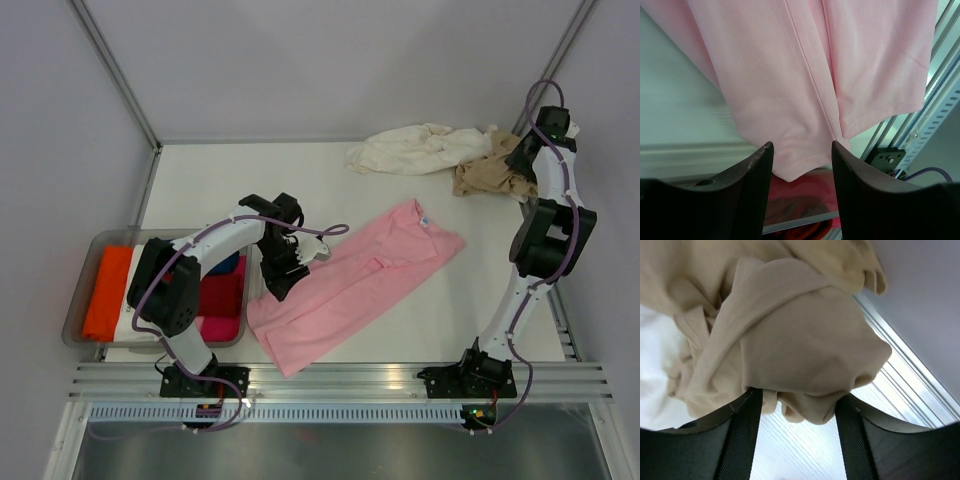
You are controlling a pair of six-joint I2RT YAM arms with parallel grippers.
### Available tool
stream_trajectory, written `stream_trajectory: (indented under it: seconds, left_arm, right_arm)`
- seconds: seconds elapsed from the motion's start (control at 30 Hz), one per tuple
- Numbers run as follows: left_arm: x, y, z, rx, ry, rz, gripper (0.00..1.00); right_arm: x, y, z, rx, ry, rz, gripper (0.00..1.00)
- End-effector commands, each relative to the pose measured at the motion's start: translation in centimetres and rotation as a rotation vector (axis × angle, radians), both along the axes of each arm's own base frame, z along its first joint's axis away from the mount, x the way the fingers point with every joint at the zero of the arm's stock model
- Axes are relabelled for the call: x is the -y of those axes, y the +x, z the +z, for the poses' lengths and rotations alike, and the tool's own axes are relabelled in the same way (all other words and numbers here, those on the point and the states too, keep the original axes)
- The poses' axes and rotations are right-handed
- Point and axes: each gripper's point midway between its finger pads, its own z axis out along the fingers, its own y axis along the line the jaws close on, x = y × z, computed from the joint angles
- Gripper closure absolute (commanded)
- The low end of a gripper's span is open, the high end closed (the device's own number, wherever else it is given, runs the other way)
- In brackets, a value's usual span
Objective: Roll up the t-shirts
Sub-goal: Fold the tshirt
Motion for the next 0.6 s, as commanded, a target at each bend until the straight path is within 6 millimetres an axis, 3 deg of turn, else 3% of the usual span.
stream_trajectory:
  seconds: [0.0,0.03,0.1,0.13,0.17,0.23,0.3,0.33,0.37,0.4,0.43,0.5,0.53,0.57]
  left_arm:
    - [0.5,1.1,0.3,0.031,-0.016,0.004,0.44]
    - [0.5,1.2,0.4,0.034,-0.018,0.001,0.44]
    - [0.8,1.4,0.6,0.039,-0.029,-0.001,0.44]
    - [0.8,1.5,0.6,0.041,-0.030,-0.002,0.44]
    - [0.8,1.5,0.7,0.041,-0.031,-0.003,0.44]
    - [0.9,1.6,0.5,0.040,-0.029,-0.008,0.44]
    - [0.9,1.6,0.4,0.034,-0.027,-0.008,0.44]
    - [0.9,1.5,0.4,0.030,-0.028,-0.008,0.44]
    - [0.9,1.5,0.4,0.031,-0.029,-0.008,0.44]
    - [1.0,1.5,0.5,0.033,-0.034,-0.009,0.44]
    - [1.0,1.5,0.5,0.031,-0.036,-0.012,0.44]
    - [1.0,1.6,0.5,0.037,-0.036,-0.013,0.44]
    - [1.0,1.7,0.4,0.038,-0.035,-0.012,0.44]
    - [0.9,1.8,0.3,0.040,-0.029,-0.009,0.44]
  right_arm:
    - [-1.5,-2.0,1.6,-0.091,-0.073,0.084,0.35]
    - [-1.0,-3.0,3.7,-0.086,-0.135,0.048,0.30]
    - [-0.9,-4.7,4.7,-0.119,-0.171,0.034,0.28]
    - [-1.0,-5.5,6.5,-0.104,-0.196,0.030,0.24]
    - [-1.0,-6.5,6.5,-0.131,-0.213,0.022,0.20]
    - [-2.0,-8.2,8.0,-0.129,-0.227,0.032,0.20]
    - [-3.3,-10.0,6.5,-0.165,-0.204,0.054,0.19]
    - [-4.4,-10.9,7.9,-0.128,-0.209,0.063,0.20]
    - [-5.1,-12.5,5.9,-0.174,-0.195,0.071,0.20]
    - [-5.8,-13.3,5.8,-0.172,-0.192,0.072,0.22]
    - [-7.3,-14.9,5.1,-0.174,-0.169,0.090,0.30]
    - [-10.5,-15.8,5.1,-0.092,-0.086,0.147,0.48]
    - [-12.9,-16.1,4.1,-0.083,-0.043,0.195,0.72]
    - [-14.6,-17.4,1.0,-0.117,0.009,0.221,0.82]
